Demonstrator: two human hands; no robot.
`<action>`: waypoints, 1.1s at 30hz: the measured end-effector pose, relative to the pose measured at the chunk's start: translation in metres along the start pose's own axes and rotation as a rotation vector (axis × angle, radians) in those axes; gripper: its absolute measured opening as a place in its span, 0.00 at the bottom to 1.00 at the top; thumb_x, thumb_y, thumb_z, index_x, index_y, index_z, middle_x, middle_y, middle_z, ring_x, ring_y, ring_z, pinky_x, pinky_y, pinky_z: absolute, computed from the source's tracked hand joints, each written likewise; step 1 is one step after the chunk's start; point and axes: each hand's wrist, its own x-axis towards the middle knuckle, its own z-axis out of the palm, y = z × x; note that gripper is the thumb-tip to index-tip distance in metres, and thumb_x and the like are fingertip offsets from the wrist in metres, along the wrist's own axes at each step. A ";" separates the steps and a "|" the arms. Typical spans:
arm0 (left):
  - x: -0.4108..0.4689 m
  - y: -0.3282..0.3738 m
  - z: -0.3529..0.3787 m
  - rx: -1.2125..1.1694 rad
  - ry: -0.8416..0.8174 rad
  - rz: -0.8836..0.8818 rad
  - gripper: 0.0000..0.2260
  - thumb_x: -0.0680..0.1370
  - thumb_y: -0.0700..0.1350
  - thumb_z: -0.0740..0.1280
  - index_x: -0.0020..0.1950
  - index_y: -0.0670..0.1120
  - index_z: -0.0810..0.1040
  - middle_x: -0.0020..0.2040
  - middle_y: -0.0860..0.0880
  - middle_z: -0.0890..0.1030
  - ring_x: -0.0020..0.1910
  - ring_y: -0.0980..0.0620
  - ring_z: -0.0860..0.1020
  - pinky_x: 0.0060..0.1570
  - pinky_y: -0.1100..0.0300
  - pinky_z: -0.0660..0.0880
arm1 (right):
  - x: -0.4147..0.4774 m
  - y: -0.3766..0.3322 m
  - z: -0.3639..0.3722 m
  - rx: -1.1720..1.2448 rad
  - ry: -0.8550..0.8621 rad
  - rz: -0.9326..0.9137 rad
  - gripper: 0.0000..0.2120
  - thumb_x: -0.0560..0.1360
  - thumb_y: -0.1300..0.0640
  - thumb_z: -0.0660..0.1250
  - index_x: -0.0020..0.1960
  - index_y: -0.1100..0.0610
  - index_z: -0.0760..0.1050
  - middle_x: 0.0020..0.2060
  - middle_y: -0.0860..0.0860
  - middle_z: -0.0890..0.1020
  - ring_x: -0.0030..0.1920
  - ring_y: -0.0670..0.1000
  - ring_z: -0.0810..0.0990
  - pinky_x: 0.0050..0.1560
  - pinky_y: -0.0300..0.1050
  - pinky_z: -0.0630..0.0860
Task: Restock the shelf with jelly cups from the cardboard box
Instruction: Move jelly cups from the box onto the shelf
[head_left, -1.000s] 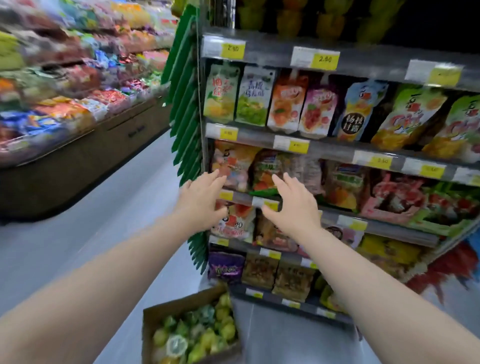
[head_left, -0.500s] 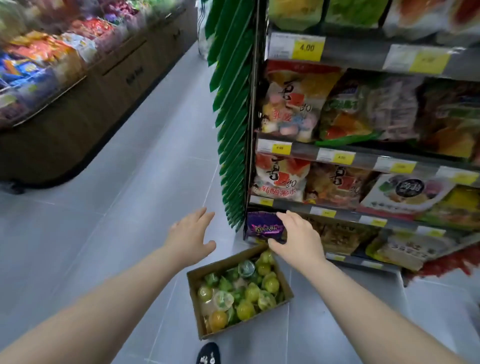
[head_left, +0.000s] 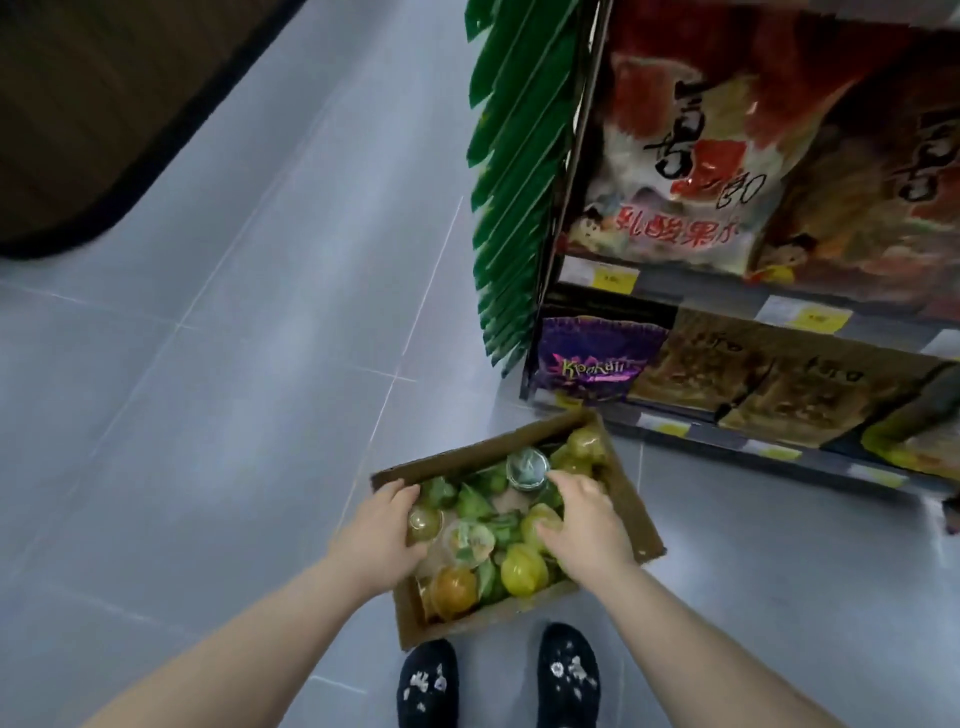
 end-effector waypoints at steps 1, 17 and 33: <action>0.015 -0.008 0.020 -0.003 -0.006 -0.016 0.32 0.76 0.50 0.65 0.78 0.46 0.56 0.78 0.46 0.56 0.76 0.48 0.58 0.73 0.58 0.57 | 0.014 0.008 0.019 -0.001 -0.016 -0.003 0.30 0.76 0.51 0.65 0.75 0.49 0.59 0.72 0.49 0.65 0.69 0.53 0.66 0.64 0.47 0.69; 0.240 -0.068 0.223 0.298 -0.097 -0.317 0.32 0.77 0.44 0.63 0.77 0.40 0.52 0.76 0.40 0.54 0.75 0.41 0.56 0.69 0.49 0.63 | 0.189 0.098 0.192 -0.265 -0.195 -0.272 0.29 0.76 0.52 0.65 0.74 0.49 0.60 0.68 0.51 0.68 0.68 0.54 0.67 0.66 0.49 0.68; 0.245 -0.070 0.227 0.537 -0.005 -0.208 0.30 0.72 0.50 0.70 0.69 0.45 0.60 0.65 0.43 0.67 0.63 0.44 0.69 0.52 0.54 0.73 | 0.193 0.087 0.212 -0.320 -0.210 -0.407 0.26 0.78 0.50 0.62 0.74 0.49 0.61 0.69 0.51 0.68 0.68 0.55 0.68 0.63 0.50 0.69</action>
